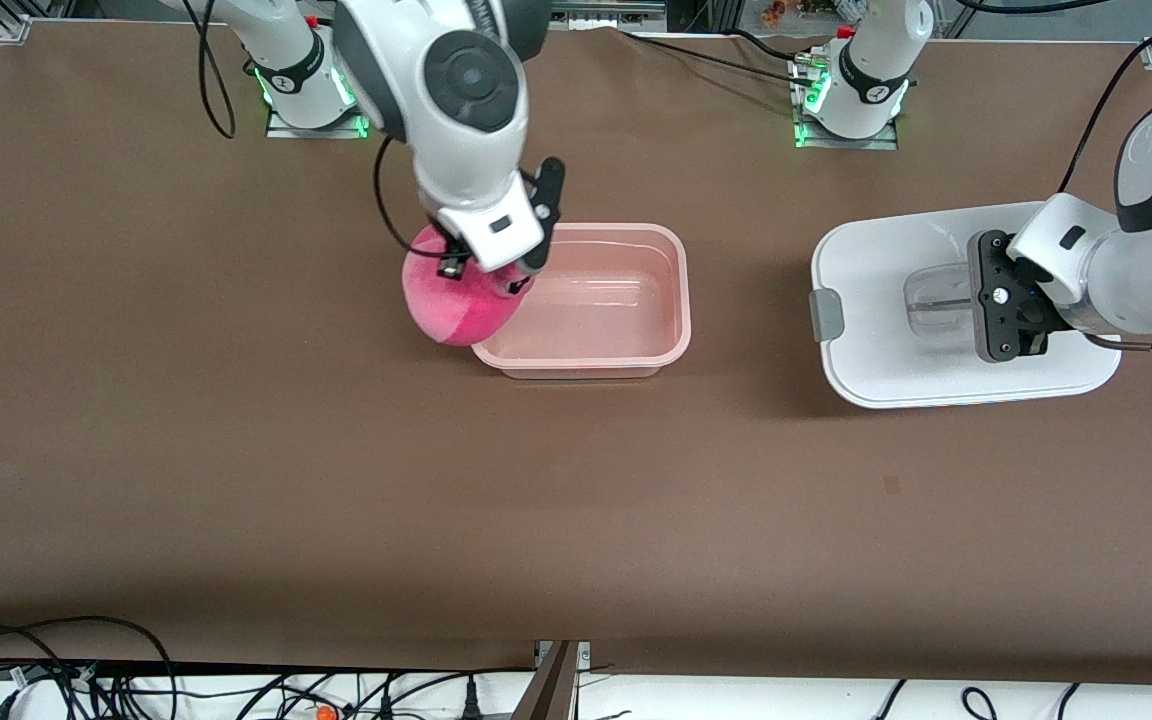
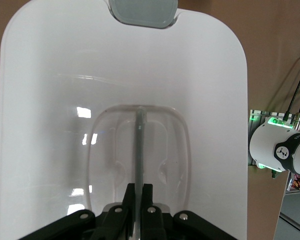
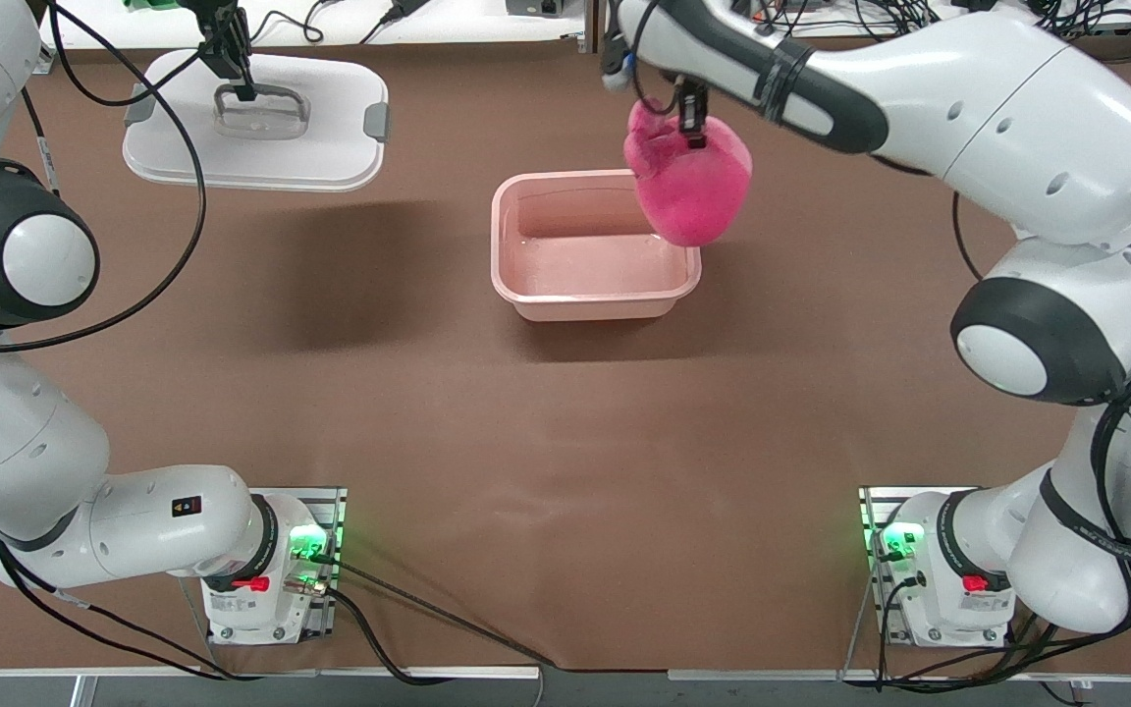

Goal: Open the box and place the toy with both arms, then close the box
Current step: 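Carry the pink plush over the open pink box with the right gripper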

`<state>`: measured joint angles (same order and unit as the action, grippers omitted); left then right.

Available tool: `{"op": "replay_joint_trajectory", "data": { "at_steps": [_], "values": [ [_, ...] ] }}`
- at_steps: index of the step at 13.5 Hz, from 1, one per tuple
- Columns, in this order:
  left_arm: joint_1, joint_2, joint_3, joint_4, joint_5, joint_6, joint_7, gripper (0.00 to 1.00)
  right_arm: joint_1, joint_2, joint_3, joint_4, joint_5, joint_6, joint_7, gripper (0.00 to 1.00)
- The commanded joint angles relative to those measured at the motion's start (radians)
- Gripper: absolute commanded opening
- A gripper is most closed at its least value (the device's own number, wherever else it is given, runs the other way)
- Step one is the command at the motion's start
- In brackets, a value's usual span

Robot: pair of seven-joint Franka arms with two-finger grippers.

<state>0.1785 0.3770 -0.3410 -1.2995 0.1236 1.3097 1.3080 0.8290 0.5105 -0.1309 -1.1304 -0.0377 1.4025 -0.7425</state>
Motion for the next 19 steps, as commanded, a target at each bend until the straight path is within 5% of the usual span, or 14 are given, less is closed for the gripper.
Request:
{"op": "replay_joint_trajectory", "data": {
  "at_steps": [1,3,19],
  "values": [
    [-0.008,-0.006,0.0,0.006,0.011,0.0,0.016,0.0,0.059,0.032,-0.006,0.017,-0.04,0.021,-0.023,0.0],
    [-0.014,-0.006,0.0,0.006,0.011,0.0,0.016,0.0,0.096,0.049,-0.004,0.015,-0.096,0.038,-0.018,0.0],
    [-0.033,-0.006,0.0,0.006,0.01,0.0,0.014,0.0,0.127,0.27,-0.007,0.011,-0.097,0.234,0.115,0.0]
  ]
}}
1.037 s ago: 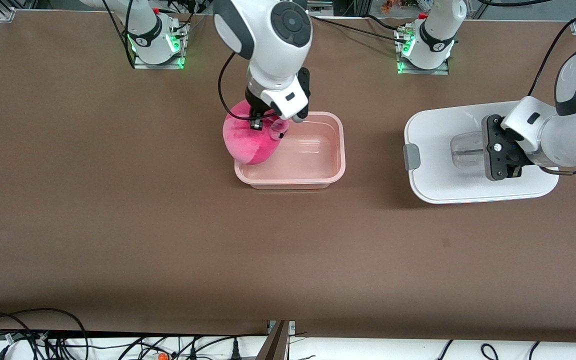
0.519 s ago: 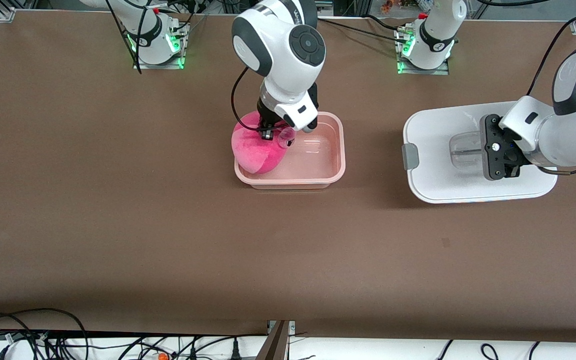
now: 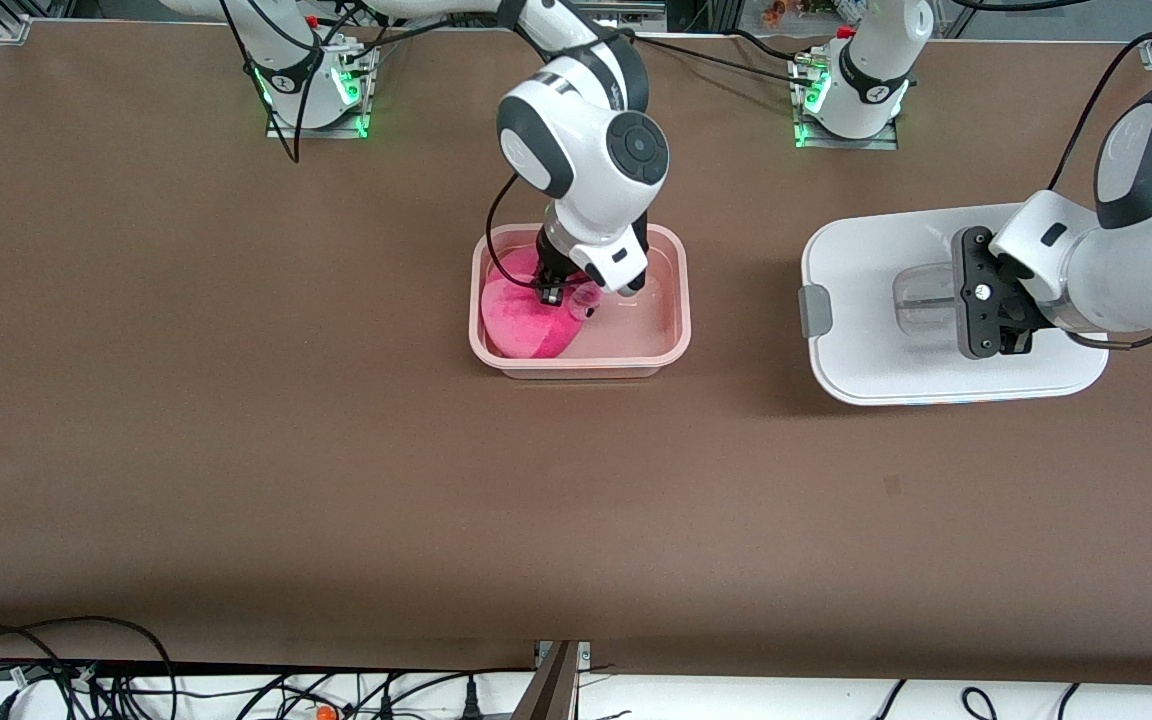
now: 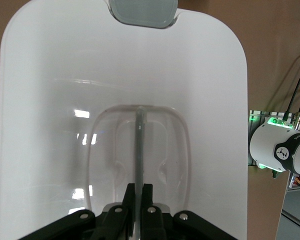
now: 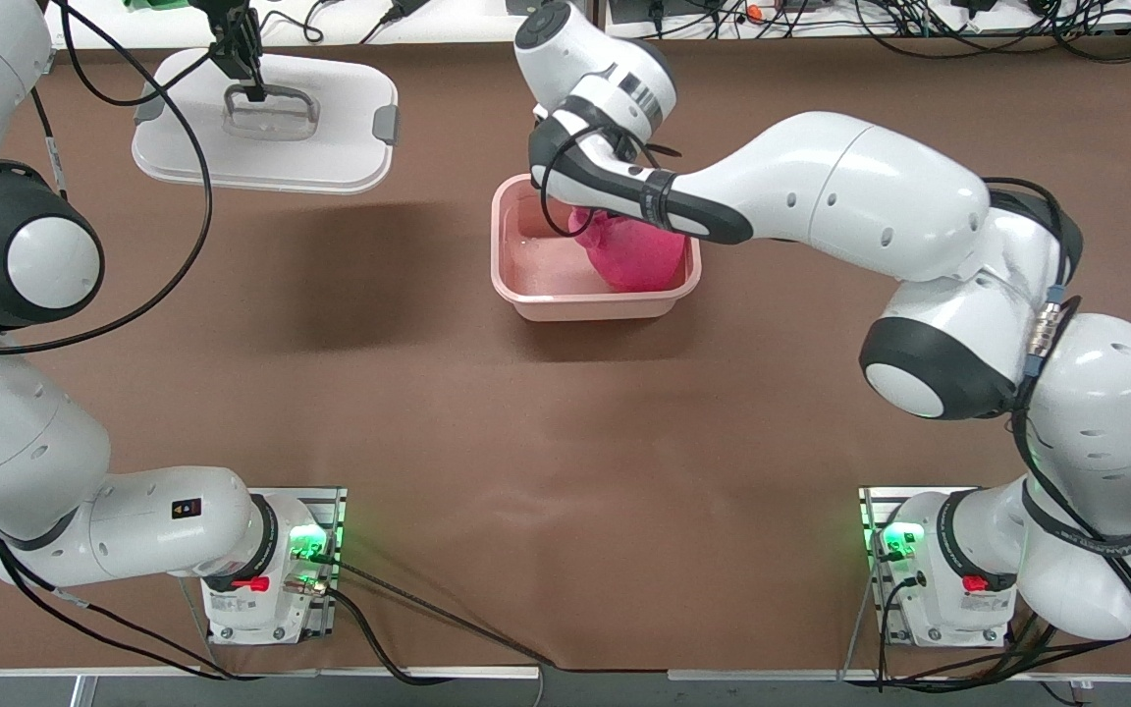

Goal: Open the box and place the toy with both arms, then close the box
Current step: 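Lower the plush into the box and open the right gripper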

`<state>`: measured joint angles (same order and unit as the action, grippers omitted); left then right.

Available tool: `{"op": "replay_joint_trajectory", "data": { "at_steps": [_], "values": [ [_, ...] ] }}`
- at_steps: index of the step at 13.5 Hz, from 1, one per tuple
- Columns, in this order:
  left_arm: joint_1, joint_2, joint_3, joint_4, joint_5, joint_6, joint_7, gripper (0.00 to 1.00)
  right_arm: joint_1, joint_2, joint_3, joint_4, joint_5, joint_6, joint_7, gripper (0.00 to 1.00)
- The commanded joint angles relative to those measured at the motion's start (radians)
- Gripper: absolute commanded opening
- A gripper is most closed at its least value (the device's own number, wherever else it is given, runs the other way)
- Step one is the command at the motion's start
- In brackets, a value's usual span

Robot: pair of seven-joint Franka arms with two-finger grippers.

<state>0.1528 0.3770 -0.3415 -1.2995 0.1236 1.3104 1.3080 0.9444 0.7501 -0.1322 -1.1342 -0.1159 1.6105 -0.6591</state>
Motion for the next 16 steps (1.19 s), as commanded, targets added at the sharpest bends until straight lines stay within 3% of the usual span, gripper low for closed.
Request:
{"op": "replay_joint_trajectory", "data": {
  "at_steps": [1,2,3,7,12,16],
  "values": [
    [-0.007,-0.006,0.001,0.006,0.01,0.0,0.014,0.0,0.011,0.047,-0.006,0.013,-0.019,0.048,0.056,0.0],
    [-0.012,-0.006,0.001,0.006,0.008,0.0,0.014,0.0,0.011,0.067,-0.006,0.013,-0.021,0.078,0.073,0.38],
    [-0.016,-0.004,0.001,0.006,0.008,0.0,0.013,0.0,0.011,0.083,-0.006,0.013,-0.021,0.115,0.079,0.99],
    [-0.013,-0.004,0.003,0.006,0.008,0.0,0.017,0.0,0.011,0.095,-0.004,0.014,-0.013,0.229,0.195,1.0],
    [-0.01,-0.004,0.003,0.006,-0.011,0.0,0.01,0.0,0.016,0.077,-0.007,0.021,-0.007,0.252,0.256,1.0],
    [-0.013,-0.007,0.001,0.006,-0.019,0.0,-0.002,0.0,-0.057,-0.056,-0.026,0.019,0.076,0.211,0.256,1.0]
  ]
}}
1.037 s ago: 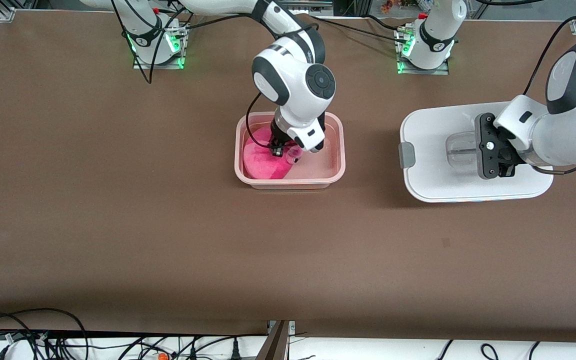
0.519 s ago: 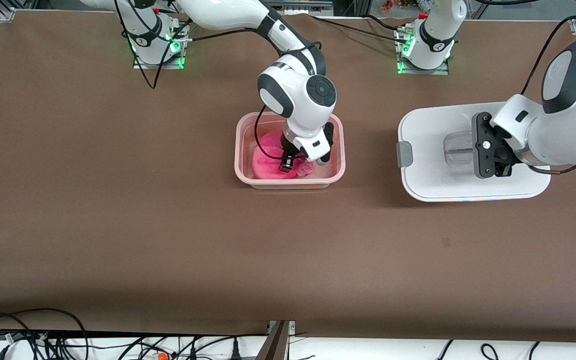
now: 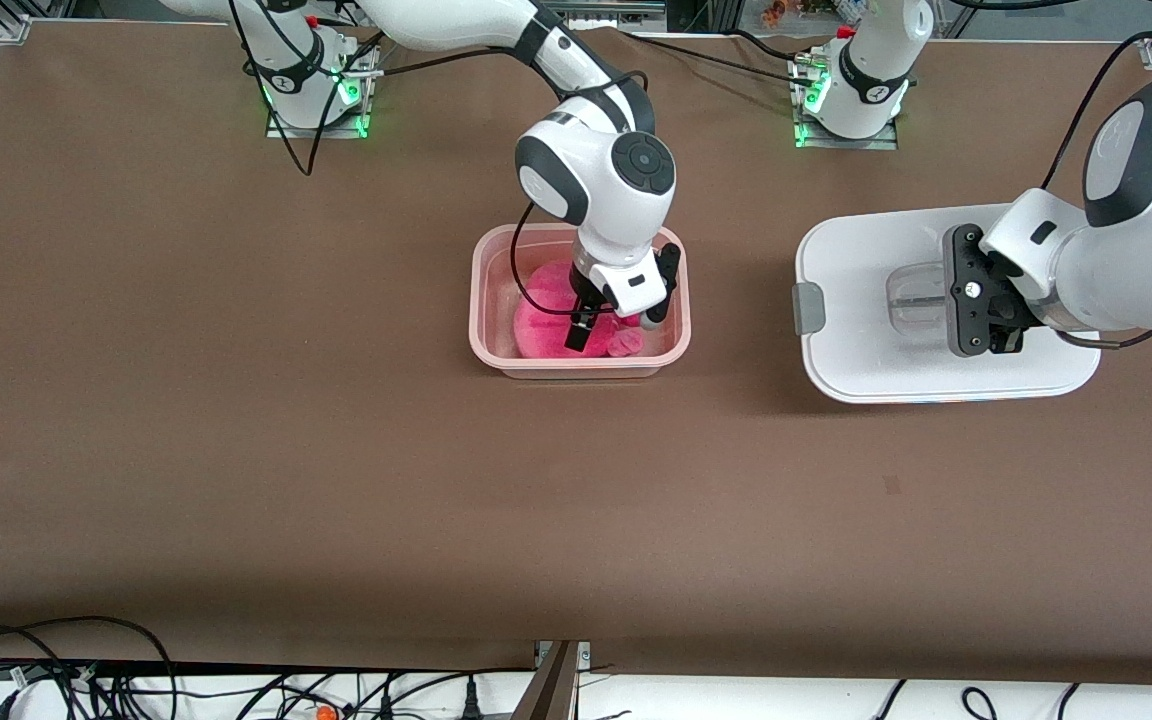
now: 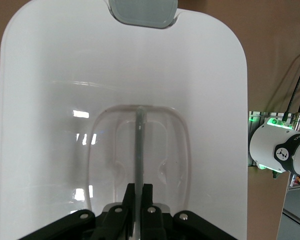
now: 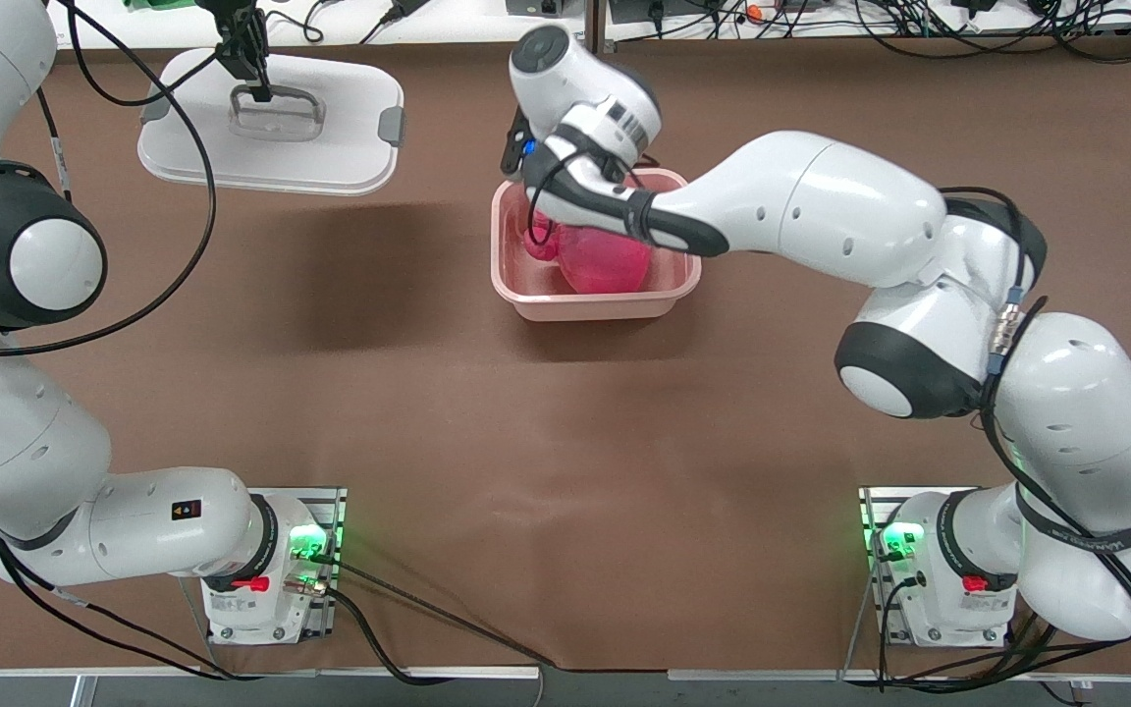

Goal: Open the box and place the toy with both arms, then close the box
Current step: 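Lower the plush into the box and open the right gripper, then bring the lid over the box with the left gripper while the right gripper withdraws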

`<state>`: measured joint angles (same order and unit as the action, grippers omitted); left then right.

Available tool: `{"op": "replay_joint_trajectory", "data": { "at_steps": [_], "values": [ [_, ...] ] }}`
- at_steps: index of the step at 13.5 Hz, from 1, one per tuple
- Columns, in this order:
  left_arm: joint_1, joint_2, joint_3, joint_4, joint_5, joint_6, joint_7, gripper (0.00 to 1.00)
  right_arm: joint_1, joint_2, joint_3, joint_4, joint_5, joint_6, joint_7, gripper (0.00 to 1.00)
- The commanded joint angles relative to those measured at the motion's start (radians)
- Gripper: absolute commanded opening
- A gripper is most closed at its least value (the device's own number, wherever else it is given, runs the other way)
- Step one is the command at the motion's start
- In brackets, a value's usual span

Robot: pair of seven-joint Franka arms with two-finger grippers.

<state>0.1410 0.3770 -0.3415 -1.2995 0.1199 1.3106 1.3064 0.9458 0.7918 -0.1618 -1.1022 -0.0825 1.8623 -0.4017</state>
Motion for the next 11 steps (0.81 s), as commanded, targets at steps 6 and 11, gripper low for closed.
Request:
{"op": "replay_joint_trajectory", "data": {
  "at_steps": [6,11],
  "values": [
    [-0.044,0.002,-0.004,0.031,-0.136,0.004,-0.082,0.0,-0.199,-0.339,-0.157,-0.019,0.089,-0.204,0.0,1.0],
    [-0.325,0.115,-0.002,0.022,-0.18,0.181,-0.327,0.0,-0.362,-0.546,-0.202,-0.17,0.165,-0.344,0.0,1.0]
  ]
}}
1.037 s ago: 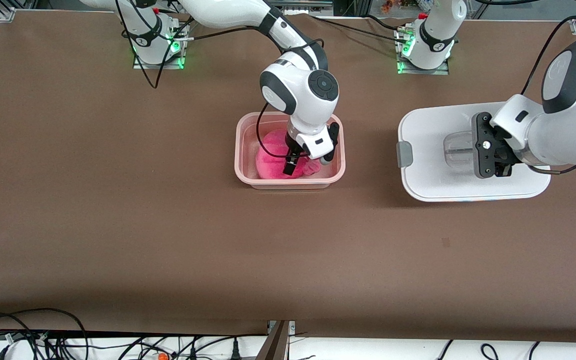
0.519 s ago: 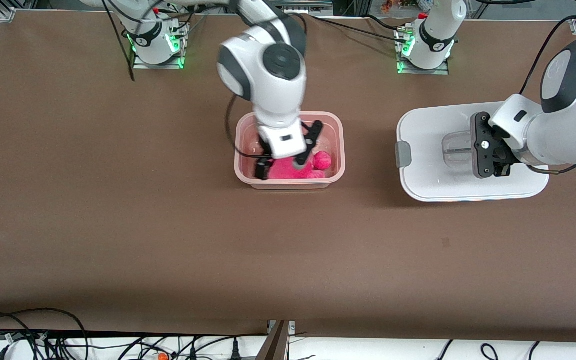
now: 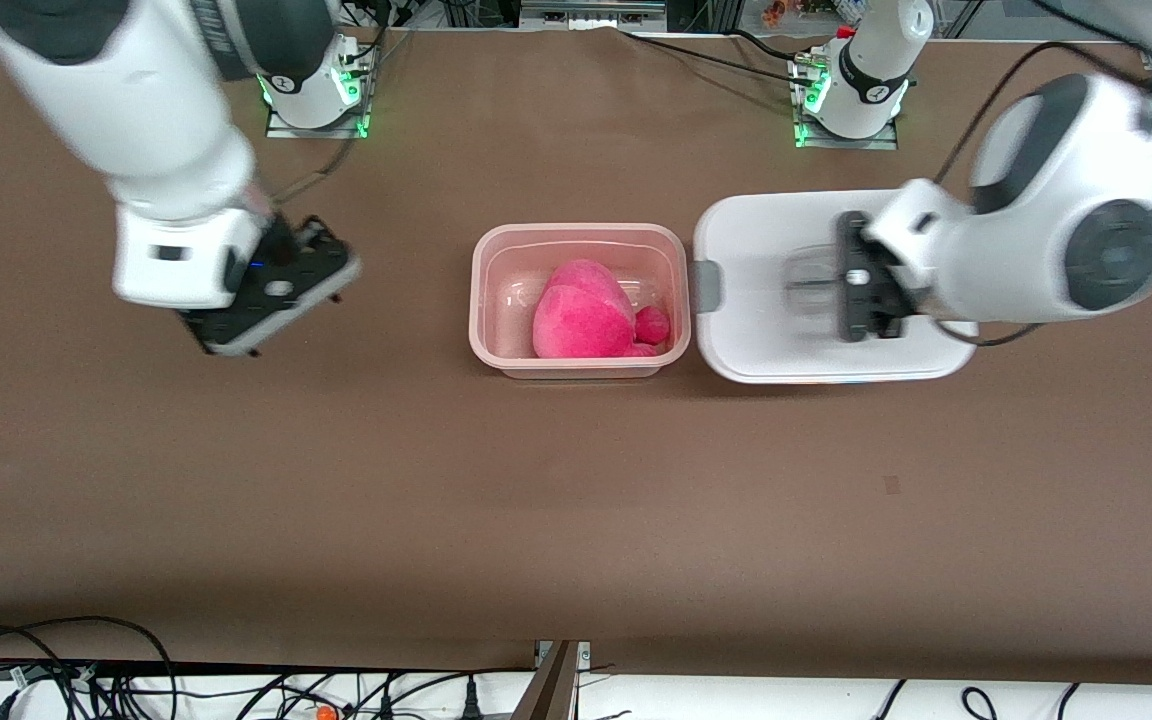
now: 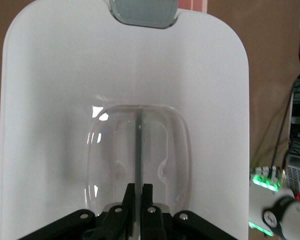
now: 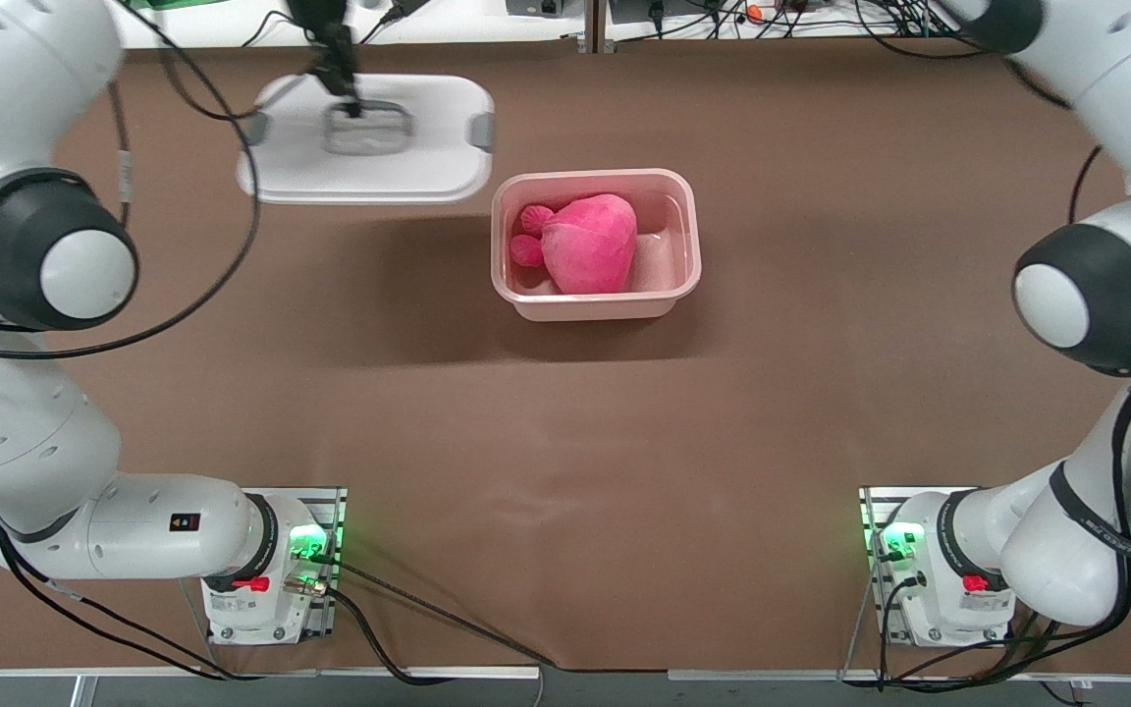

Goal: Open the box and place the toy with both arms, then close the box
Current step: 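Bring the lid over the box with the left gripper while the right gripper withdraws, then lower the lid onto the box and press it down with the left gripper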

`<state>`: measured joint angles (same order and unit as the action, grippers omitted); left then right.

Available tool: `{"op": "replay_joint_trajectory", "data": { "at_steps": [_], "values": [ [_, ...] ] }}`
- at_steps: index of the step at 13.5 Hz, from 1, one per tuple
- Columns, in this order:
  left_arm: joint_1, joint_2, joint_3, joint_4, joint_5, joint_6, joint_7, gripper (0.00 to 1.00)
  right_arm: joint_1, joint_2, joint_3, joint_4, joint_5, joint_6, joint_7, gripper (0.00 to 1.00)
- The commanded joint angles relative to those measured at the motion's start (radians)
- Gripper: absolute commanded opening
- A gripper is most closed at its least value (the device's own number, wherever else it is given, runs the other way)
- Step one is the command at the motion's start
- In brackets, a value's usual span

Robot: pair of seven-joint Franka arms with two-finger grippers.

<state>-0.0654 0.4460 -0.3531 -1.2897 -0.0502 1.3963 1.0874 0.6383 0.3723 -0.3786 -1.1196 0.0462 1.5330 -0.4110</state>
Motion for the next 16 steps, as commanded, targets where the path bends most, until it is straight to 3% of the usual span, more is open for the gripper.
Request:
{"op": "replay_joint_trajectory", "data": {
  "at_steps": [1,6,8,10,16],
  "values": [
    [-0.178,0.081,0.01,0.015,-0.01,0.16,-0.16,0.0,-0.086,-0.185,0.035,-0.222,0.035,-0.004,0.015,1.0],
    [-0.352,0.138,0.016,0.01,0.0,0.367,-0.225,0.0,-0.356,-0.309,0.18,-0.356,0.032,-0.011,0.097,1.0],
    [-0.355,0.175,0.013,-0.025,0.001,0.453,-0.213,0.0,-0.403,-0.386,0.234,-0.475,0.027,0.024,0.225,1.0],
    [-0.378,0.181,0.011,-0.054,0.001,0.478,-0.213,0.0,-0.433,-0.392,0.283,-0.511,0.014,0.059,0.296,1.0],
    [-0.395,0.186,0.011,-0.131,0.001,0.523,-0.231,0.0,-0.447,-0.389,0.291,-0.503,0.008,0.055,0.425,1.0]
  ]
}}
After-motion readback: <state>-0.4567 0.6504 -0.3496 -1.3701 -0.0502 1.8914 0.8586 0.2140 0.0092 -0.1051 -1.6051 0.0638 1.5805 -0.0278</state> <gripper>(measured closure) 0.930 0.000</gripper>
